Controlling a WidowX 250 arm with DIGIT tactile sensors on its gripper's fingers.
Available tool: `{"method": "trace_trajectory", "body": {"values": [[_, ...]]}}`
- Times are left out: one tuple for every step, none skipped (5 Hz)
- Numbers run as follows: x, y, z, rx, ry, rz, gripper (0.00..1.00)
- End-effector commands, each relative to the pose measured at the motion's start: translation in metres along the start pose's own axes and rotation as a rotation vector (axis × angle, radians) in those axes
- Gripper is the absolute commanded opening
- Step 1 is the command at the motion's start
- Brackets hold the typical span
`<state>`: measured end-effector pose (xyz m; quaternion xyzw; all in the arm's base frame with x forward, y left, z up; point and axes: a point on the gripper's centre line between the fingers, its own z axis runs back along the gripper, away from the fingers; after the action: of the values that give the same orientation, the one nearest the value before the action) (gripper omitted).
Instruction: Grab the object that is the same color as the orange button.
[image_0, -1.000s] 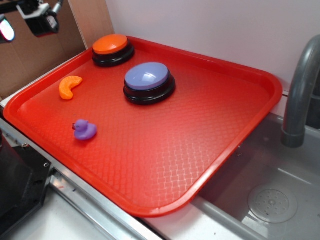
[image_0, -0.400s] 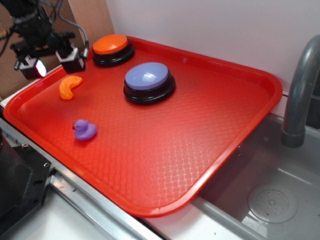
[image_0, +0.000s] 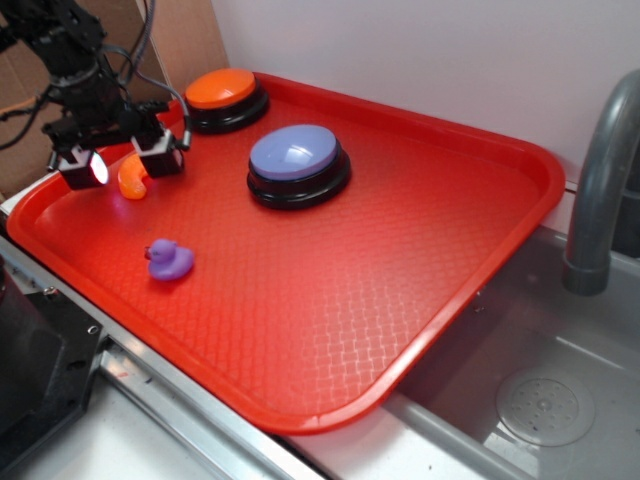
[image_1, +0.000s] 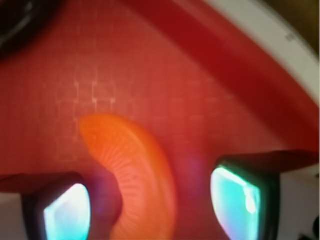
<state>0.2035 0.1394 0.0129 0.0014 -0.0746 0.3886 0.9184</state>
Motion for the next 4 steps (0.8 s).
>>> {"method": "trace_trajectory", "body": {"values": [[0.0057, 0.005, -0.0031, -0.002, -0.04, 0.016, 0.0], [0.0045, 0.0037, -0.0031, -0.008, -0.034, 0.011, 0.0], [0.003, 0.0016, -0.0036, -0.007, -0.028, 0.006, 0.0], [0.003, 0.0014, -0.004, -0.008, -0.026, 0.008, 0.0]]}}
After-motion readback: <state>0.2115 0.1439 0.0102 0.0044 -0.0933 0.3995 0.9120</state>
